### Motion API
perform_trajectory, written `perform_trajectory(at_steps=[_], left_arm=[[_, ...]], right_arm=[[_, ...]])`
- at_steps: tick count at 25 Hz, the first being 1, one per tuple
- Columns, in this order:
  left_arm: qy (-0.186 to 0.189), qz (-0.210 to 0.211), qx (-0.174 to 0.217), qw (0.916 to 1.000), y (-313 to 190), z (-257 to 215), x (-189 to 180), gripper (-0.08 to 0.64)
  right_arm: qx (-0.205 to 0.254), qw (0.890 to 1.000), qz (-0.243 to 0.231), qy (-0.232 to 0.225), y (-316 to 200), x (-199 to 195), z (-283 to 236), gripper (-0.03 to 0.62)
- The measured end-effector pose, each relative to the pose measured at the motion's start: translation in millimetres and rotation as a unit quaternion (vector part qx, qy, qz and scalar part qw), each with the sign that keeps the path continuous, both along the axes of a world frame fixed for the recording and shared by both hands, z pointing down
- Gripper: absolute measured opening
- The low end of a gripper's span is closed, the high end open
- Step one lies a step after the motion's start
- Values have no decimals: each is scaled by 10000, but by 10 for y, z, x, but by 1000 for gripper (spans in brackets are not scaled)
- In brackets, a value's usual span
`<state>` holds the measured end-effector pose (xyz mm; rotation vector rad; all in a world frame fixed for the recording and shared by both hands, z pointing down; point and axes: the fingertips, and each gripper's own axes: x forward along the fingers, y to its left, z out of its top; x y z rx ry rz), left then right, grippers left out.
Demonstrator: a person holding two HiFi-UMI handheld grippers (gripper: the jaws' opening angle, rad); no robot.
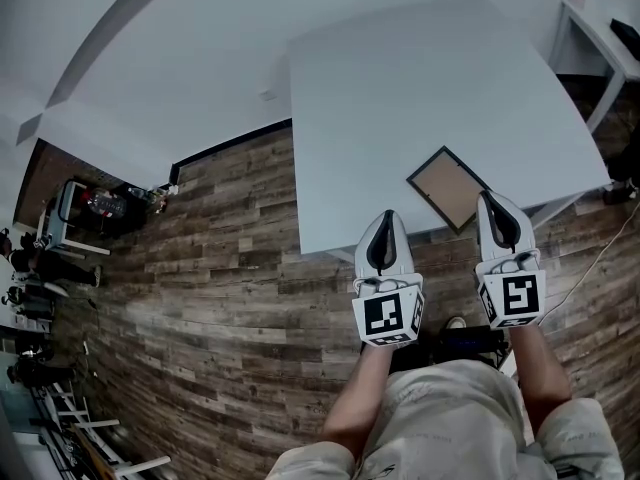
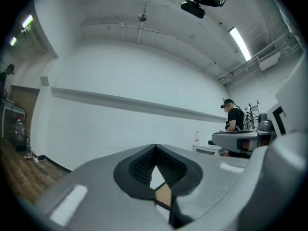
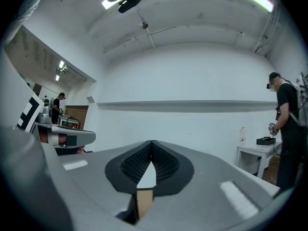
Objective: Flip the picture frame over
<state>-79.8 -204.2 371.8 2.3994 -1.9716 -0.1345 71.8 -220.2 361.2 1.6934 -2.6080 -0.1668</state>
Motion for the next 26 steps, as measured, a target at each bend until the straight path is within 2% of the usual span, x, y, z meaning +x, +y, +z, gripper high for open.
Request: perform_trajectory(at_steps=[26], left_arm=[[-27, -62, 116, 9999, 113, -120, -98, 0]], right_arm=[[-85, 9999, 32, 55, 30, -18, 14, 23]])
